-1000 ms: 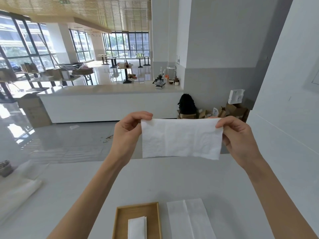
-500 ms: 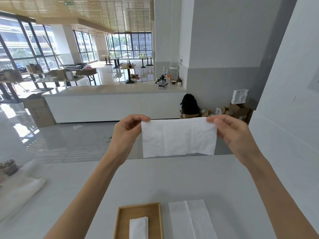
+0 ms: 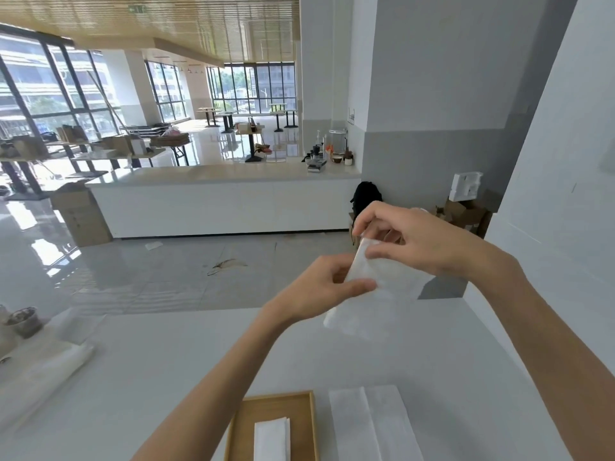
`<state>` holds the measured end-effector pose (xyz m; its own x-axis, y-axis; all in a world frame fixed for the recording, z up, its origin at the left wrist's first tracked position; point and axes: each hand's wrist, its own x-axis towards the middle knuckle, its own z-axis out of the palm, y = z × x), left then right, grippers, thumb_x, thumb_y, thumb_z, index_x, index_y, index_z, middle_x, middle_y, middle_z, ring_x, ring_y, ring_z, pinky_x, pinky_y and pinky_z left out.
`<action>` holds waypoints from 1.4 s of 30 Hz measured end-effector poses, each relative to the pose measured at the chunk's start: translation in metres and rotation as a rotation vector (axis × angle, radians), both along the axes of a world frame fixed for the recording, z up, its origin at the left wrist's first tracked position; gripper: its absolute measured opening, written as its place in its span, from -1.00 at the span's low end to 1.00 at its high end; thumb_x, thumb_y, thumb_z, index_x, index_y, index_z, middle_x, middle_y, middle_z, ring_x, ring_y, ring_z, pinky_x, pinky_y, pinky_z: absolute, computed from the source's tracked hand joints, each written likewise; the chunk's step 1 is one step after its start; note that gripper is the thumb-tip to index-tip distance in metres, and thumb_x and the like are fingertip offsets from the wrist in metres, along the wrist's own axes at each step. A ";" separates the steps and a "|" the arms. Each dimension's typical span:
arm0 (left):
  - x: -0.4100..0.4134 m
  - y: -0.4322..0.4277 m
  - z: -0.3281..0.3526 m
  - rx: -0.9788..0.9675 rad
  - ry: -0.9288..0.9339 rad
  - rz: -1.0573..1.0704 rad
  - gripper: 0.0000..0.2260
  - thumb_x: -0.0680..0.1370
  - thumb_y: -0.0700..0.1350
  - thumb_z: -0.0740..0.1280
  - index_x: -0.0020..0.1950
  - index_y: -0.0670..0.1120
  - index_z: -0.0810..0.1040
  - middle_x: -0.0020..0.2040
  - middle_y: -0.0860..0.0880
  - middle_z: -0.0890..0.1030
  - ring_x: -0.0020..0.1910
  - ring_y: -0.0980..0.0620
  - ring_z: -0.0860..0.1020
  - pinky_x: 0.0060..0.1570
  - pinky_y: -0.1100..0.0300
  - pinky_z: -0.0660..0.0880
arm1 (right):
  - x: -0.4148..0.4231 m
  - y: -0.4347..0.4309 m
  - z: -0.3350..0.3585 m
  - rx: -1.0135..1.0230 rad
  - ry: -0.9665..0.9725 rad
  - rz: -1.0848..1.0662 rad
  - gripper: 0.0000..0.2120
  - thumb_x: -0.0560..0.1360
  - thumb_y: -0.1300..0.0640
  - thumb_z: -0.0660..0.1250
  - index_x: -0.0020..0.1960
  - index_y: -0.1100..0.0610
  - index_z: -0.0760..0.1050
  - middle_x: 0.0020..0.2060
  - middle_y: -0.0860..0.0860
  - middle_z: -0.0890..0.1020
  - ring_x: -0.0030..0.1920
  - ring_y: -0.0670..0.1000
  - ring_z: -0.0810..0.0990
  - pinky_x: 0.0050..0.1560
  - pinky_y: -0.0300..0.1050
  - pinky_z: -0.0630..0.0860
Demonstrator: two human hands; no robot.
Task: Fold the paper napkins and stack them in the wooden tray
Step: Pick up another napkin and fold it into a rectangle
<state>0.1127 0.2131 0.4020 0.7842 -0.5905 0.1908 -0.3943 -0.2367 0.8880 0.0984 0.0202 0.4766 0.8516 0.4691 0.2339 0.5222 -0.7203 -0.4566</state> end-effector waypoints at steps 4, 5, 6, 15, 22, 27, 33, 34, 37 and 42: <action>0.000 -0.004 -0.007 -0.186 0.139 0.067 -0.82 0.62 -0.12 0.36 0.10 -0.20 0.67 0.03 -0.11 0.74 -0.03 -0.02 0.71 0.01 0.14 0.63 | -0.001 -0.004 0.004 0.095 -0.109 -0.021 -0.76 0.58 0.09 0.37 0.20 -0.13 0.48 -0.01 -0.13 0.67 0.04 -0.13 0.59 0.07 -0.24 0.50; 0.000 -0.004 -0.008 -0.223 0.154 0.103 -0.81 0.61 -0.10 0.37 0.07 -0.19 0.68 0.01 -0.11 0.74 -0.05 -0.01 0.71 0.00 0.12 0.63 | -0.002 -0.006 0.000 0.243 -0.159 -0.047 -0.73 0.58 0.07 0.37 0.25 -0.13 0.47 0.02 -0.13 0.67 0.07 -0.13 0.60 0.09 -0.29 0.49; 0.000 -0.005 -0.010 -0.266 0.171 0.146 -0.81 0.60 -0.09 0.38 0.06 -0.19 0.69 0.01 -0.12 0.75 -0.05 -0.02 0.71 0.03 0.07 0.64 | -0.005 -0.009 -0.008 0.416 -0.200 -0.095 -0.69 0.59 0.04 0.36 0.31 -0.10 0.45 0.05 -0.13 0.66 0.11 -0.14 0.60 0.12 -0.32 0.49; -0.012 0.009 -0.024 -0.378 0.279 0.354 -0.80 0.61 -0.09 0.38 0.09 -0.21 0.68 0.02 -0.14 0.74 0.06 -0.18 0.70 0.16 -0.20 0.59 | -0.024 0.003 -0.101 0.940 0.423 -0.231 -0.73 0.55 -0.02 0.38 0.20 0.06 0.60 0.07 0.01 0.73 0.07 0.03 0.72 0.11 0.02 0.64; -0.024 0.028 -0.024 -0.360 0.276 0.276 -0.81 0.66 -0.16 0.29 0.20 -0.15 0.64 0.07 -0.14 0.74 0.08 -0.12 0.70 0.11 0.00 0.62 | -0.027 0.005 -0.101 1.067 0.439 -0.241 -0.77 0.57 0.17 0.36 0.22 0.10 0.61 0.09 0.07 0.72 0.11 0.13 0.70 0.08 0.02 0.62; -0.027 0.034 -0.019 -0.432 0.236 0.254 -0.80 0.65 -0.21 0.29 0.22 -0.13 0.64 0.08 -0.15 0.73 0.07 -0.12 0.70 0.07 0.03 0.63 | -0.027 0.005 -0.092 1.092 0.426 -0.184 -0.78 0.58 0.25 0.32 0.17 0.08 0.63 0.09 0.08 0.72 0.05 0.11 0.70 0.09 0.06 0.58; -0.031 0.033 -0.013 -0.546 0.152 0.270 -0.68 0.64 -0.34 0.25 -0.07 -0.06 0.74 0.05 -0.09 0.74 -0.01 -0.01 0.70 0.00 0.18 0.59 | -0.030 0.008 -0.083 1.053 0.256 -0.208 -0.68 0.62 0.35 0.18 -0.11 0.07 0.62 -0.27 -0.12 0.66 -0.34 -0.12 0.52 -0.44 -0.29 0.38; -0.032 0.033 -0.014 -0.578 0.133 0.271 -0.69 0.63 -0.35 0.25 -0.06 -0.06 0.73 0.08 -0.10 0.73 0.02 -0.03 0.69 0.01 0.18 0.59 | -0.030 0.008 -0.082 1.039 0.229 -0.205 -0.68 0.62 0.36 0.18 -0.11 0.08 0.61 -0.29 -0.15 0.66 -0.34 -0.14 0.52 -0.45 -0.30 0.38; -0.032 0.034 -0.019 -0.671 0.193 0.241 -0.79 0.66 -0.26 0.24 0.18 -0.06 0.61 0.05 -0.10 0.71 -0.03 -0.03 0.65 -0.02 0.14 0.57 | -0.030 0.010 -0.078 1.008 0.174 -0.175 -0.69 0.61 0.38 0.18 -0.12 0.09 0.60 -0.27 -0.17 0.66 -0.30 -0.17 0.56 -0.43 -0.32 0.40; -0.033 0.033 -0.025 -0.573 0.365 0.196 -0.70 0.65 0.02 0.22 0.31 -0.06 0.55 0.12 -0.12 0.69 0.02 -0.02 0.68 -0.01 0.14 0.60 | -0.028 0.010 -0.074 0.961 0.149 -0.140 -0.69 0.60 0.38 0.21 -0.14 0.07 0.61 -0.24 -0.13 0.66 -0.26 -0.16 0.58 -0.39 -0.34 0.41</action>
<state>0.0801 0.2463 0.3773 0.9390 -0.3169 0.1337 -0.0452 0.2716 0.9614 0.0706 0.0303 0.4028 0.9369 0.0277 0.3485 0.3495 -0.0582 -0.9351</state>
